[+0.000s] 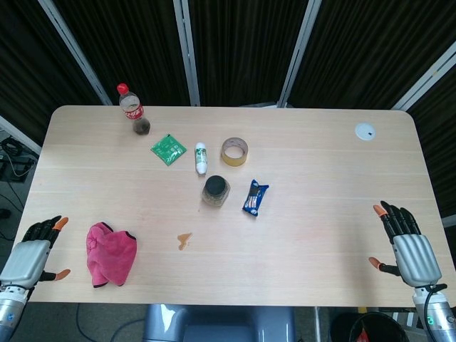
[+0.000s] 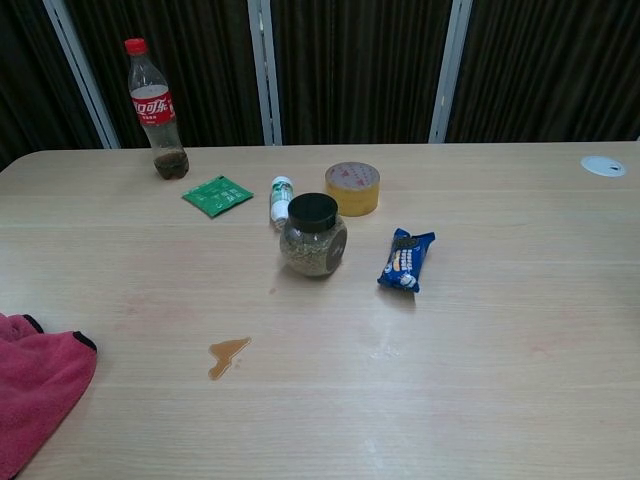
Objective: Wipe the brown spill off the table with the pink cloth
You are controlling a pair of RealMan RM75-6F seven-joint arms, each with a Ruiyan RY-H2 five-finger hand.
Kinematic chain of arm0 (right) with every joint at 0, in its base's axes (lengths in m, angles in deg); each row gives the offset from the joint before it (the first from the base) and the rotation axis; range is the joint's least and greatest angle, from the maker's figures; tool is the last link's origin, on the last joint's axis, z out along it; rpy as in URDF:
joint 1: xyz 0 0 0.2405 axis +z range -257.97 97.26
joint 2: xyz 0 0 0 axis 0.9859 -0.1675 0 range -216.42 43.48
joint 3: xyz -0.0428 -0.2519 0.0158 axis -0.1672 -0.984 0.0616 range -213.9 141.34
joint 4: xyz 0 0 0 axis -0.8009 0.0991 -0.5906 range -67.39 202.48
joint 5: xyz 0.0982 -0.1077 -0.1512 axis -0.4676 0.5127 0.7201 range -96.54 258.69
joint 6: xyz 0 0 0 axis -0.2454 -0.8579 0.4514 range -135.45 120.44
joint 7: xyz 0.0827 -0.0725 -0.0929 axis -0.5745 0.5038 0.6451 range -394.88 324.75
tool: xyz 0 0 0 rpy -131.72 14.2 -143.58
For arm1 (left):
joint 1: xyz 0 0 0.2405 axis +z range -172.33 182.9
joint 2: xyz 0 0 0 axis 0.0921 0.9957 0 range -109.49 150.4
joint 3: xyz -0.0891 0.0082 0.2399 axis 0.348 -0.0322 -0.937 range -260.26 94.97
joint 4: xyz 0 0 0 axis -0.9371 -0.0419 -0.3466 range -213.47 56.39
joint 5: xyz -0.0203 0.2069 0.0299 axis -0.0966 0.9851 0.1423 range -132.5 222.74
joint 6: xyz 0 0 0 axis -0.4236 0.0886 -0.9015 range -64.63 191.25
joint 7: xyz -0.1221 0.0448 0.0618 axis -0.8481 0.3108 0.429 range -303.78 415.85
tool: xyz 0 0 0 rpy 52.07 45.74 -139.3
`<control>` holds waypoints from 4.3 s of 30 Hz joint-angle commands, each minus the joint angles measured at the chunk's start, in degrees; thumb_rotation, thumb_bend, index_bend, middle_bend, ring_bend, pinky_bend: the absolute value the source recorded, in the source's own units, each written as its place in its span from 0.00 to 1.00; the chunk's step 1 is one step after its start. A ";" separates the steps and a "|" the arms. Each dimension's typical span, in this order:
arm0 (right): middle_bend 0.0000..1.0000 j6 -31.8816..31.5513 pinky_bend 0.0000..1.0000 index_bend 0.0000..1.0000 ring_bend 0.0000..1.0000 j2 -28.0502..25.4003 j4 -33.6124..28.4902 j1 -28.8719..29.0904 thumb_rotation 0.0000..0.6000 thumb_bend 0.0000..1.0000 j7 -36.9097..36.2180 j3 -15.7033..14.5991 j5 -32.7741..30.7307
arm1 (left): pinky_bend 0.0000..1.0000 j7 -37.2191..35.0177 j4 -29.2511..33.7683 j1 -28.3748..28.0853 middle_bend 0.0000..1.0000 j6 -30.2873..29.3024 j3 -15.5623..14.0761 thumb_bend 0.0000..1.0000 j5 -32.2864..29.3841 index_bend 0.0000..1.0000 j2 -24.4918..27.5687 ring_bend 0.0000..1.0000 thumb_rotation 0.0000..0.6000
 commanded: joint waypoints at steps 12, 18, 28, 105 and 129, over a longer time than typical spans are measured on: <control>0.00 0.27 0.00 0.00 0.00 -0.17 -0.18 0.07 1.00 0.00 -0.78 0.08 -0.22 | 0.03 16.18 0.34 -7.95 0.00 7.30 2.59 0.00 -17.28 0.06 -6.35 0.00 1.00; 0.00 0.56 0.00 0.00 0.00 -0.17 -0.17 0.16 1.00 0.00 -1.09 0.11 -0.41 | 0.04 21.09 -2.00 -11.23 0.00 8.25 3.44 0.00 -23.65 0.08 -9.91 0.00 1.00; 0.00 1.37 0.00 0.00 0.00 -0.05 -0.04 0.53 1.00 0.00 -1.54 0.27 -0.89 | 0.10 24.51 -4.81 -15.96 0.00 11.38 3.59 0.00 -33.71 0.13 -14.12 0.00 1.00; 0.00 3.24 0.00 0.00 0.00 -0.38 0.06 1.33 1.00 0.00 -5.42 0.66 -2.36 | 0.53 29.95 -14.49 -30.46 0.62 4.30 7.24 0.66 -25.39 0.85 -46.37 0.51 1.00; 0.00 3.10 0.00 0.00 0.00 -0.43 0.06 1.25 1.00 0.00 -5.29 0.58 -2.26 | 0.53 30.90 -18.18 -29.22 0.62 3.21 6.02 0.66 -24.89 0.84 -40.79 0.51 1.00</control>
